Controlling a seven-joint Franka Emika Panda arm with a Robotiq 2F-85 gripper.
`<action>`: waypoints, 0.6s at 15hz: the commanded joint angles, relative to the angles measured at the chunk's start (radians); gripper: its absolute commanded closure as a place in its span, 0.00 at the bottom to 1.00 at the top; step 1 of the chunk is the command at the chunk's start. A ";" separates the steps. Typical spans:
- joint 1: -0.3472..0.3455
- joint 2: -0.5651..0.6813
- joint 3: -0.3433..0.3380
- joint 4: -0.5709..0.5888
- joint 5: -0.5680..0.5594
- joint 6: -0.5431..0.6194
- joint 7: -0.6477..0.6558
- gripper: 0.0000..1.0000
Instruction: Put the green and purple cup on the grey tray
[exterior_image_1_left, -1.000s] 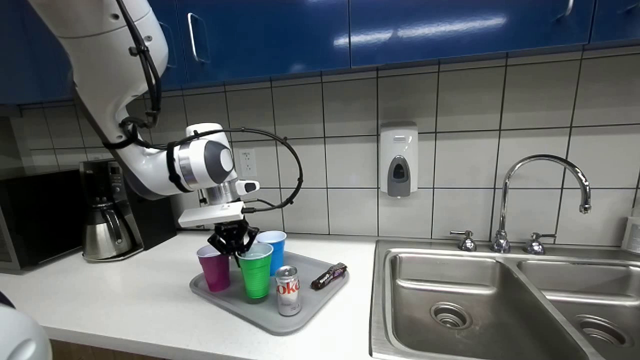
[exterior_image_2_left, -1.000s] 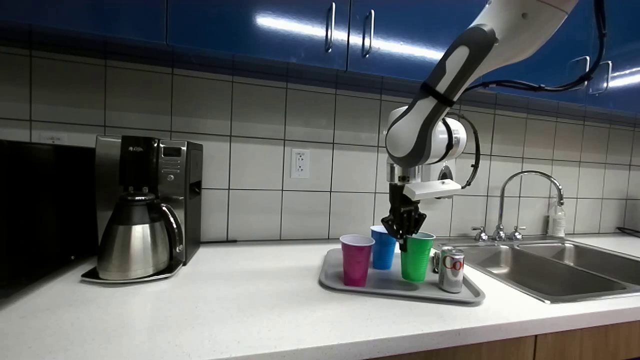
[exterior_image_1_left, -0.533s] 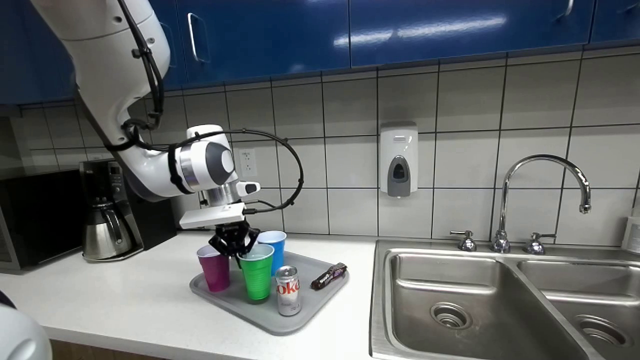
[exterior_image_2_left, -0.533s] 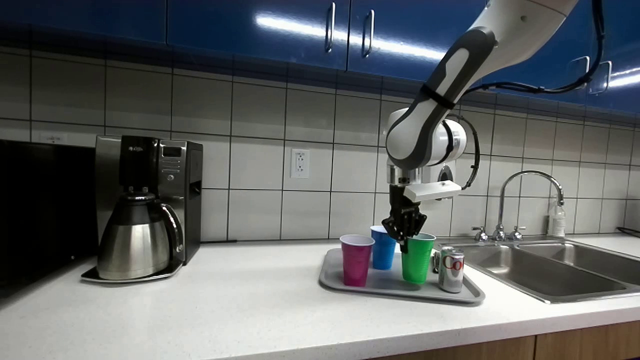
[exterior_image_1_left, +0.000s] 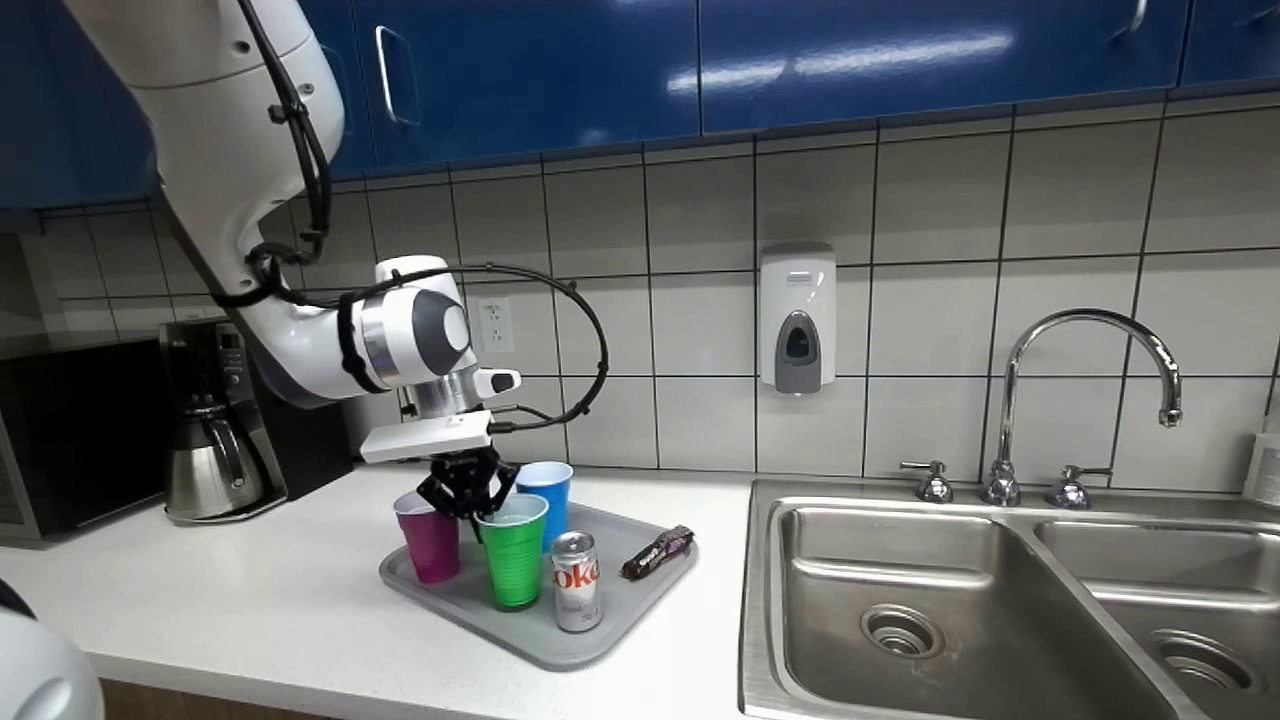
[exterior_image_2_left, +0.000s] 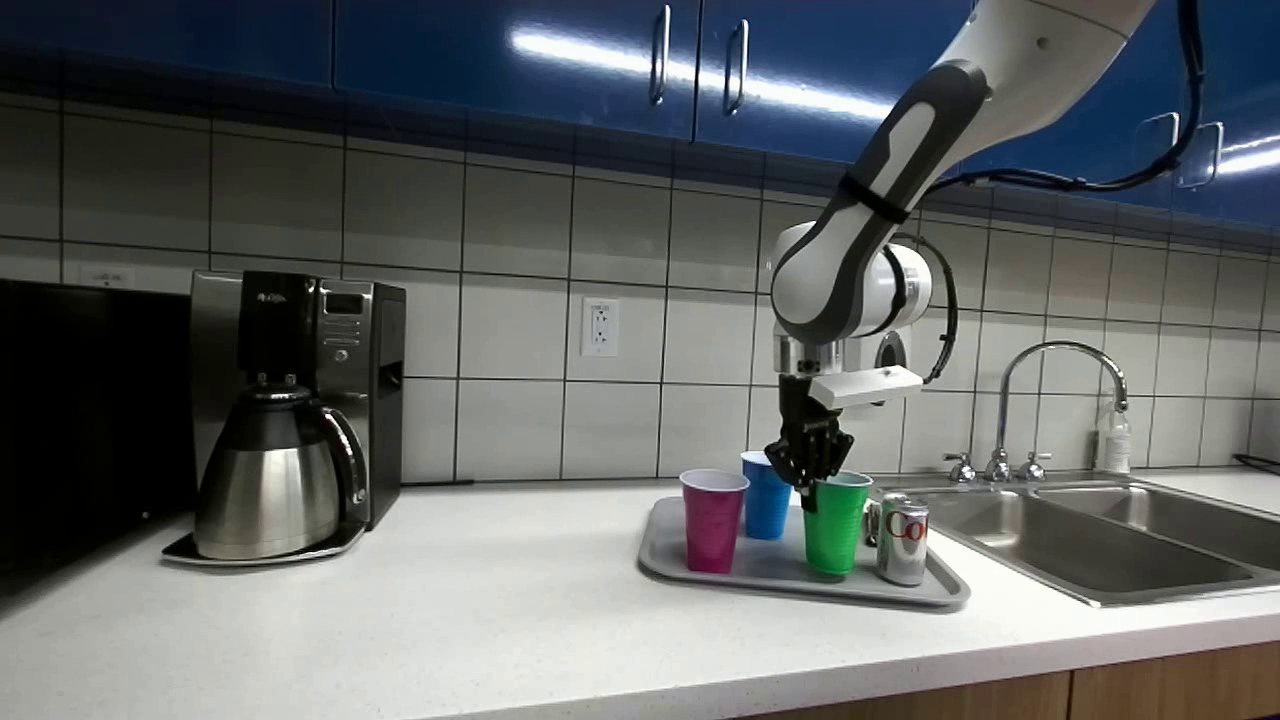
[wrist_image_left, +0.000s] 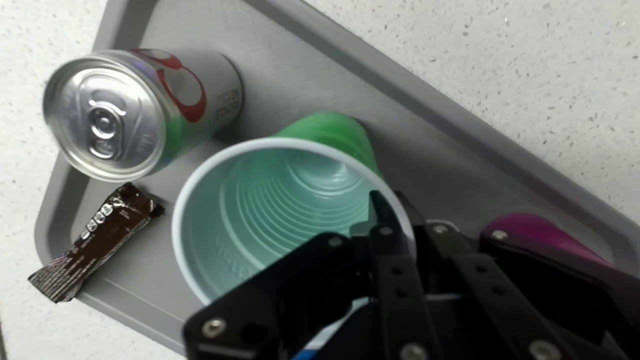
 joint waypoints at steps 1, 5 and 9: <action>-0.003 -0.001 0.000 0.004 0.010 -0.001 -0.048 0.99; -0.004 -0.002 -0.001 0.002 0.008 0.001 -0.062 0.99; -0.006 -0.002 0.001 -0.001 0.013 0.002 -0.095 0.99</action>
